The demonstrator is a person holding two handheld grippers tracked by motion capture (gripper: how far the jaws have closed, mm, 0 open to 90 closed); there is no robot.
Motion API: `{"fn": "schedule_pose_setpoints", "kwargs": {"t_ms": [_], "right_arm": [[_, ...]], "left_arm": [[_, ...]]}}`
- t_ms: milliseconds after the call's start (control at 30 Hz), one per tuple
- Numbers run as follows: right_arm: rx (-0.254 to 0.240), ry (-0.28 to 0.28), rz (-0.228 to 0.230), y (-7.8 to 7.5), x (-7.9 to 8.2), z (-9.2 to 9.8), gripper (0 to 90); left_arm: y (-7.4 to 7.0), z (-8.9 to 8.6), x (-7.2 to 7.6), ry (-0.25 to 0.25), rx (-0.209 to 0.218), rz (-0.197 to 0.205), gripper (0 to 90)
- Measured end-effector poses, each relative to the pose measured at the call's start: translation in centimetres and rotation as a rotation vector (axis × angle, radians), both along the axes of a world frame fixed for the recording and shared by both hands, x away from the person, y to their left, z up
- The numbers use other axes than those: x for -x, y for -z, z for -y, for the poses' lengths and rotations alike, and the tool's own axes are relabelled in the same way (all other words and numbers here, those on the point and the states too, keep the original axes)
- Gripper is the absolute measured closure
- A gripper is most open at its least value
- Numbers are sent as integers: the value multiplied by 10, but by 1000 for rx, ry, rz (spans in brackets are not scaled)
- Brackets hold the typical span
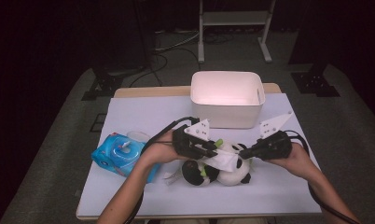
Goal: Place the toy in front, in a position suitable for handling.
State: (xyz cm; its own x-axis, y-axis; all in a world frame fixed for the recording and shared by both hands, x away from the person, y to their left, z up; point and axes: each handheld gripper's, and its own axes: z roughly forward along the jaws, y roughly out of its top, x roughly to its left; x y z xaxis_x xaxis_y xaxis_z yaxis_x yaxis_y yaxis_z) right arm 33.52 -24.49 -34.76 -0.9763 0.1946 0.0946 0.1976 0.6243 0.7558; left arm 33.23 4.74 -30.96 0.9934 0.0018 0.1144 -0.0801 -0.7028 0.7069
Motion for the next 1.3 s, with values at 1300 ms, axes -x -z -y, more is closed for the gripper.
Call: {"fn": "schedule_pose_setpoints", "kwargs": {"t_ms": [1300], "right_arm": [[153, -42, 174, 7, 4, -74, 765]], "left_arm": [[20, -25, 0, -65, 9, -25, 726]]}}
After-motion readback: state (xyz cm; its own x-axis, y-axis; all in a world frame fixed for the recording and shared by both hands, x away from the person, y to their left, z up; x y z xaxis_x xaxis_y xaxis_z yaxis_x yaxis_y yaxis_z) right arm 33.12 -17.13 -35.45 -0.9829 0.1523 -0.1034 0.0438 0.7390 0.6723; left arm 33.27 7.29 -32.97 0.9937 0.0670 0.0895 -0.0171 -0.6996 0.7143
